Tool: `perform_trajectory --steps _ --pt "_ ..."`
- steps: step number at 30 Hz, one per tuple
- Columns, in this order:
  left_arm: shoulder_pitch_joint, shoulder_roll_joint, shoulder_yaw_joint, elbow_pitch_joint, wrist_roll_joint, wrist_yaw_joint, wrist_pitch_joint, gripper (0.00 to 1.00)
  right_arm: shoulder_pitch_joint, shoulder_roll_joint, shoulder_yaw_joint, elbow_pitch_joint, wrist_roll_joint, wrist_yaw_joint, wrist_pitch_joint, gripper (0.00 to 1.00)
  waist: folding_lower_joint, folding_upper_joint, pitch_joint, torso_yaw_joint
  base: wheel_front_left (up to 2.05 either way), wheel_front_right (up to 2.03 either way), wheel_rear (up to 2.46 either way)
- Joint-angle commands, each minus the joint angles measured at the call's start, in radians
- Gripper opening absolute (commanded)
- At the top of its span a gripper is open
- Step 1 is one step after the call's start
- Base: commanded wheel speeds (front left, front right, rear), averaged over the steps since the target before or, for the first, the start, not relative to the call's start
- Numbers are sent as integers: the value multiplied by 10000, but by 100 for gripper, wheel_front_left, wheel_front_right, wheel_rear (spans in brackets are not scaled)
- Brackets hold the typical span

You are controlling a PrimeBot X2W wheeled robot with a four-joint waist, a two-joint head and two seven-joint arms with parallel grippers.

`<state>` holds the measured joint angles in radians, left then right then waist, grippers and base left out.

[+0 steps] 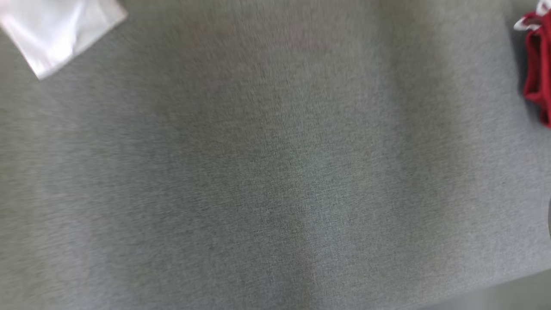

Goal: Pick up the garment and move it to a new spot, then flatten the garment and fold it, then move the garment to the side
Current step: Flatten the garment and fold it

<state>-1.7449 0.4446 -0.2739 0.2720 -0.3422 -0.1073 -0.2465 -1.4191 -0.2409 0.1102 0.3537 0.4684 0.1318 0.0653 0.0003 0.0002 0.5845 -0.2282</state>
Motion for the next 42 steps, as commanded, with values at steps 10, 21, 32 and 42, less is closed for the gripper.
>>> perform_trajectory --steps 10,21,32,42 --pt "-1129 338 -153 -3181 1797 -219 -182 0 -1013 720 -1184 949 -2435 -22 -3168 0 -3 -2 2004 -1064 0 0 0" --pt "2492 792 402 -4353 811 -220 -188 0 686 756 95 801 -3068 -22 -3302 0 -3 -2 2089 -928 0 0 0" --pt "8197 398 1674 -5524 -2082 -195 -144 0 3570 -544 1331 365 -879 -22 -836 0 -3 -2 198 124 0 0 0" --pt "13297 -127 1802 -5941 -4321 128 519 0 6689 -1098 1025 -929 -92 -22 1448 0 -3 -2 -1895 882 0 0 0"
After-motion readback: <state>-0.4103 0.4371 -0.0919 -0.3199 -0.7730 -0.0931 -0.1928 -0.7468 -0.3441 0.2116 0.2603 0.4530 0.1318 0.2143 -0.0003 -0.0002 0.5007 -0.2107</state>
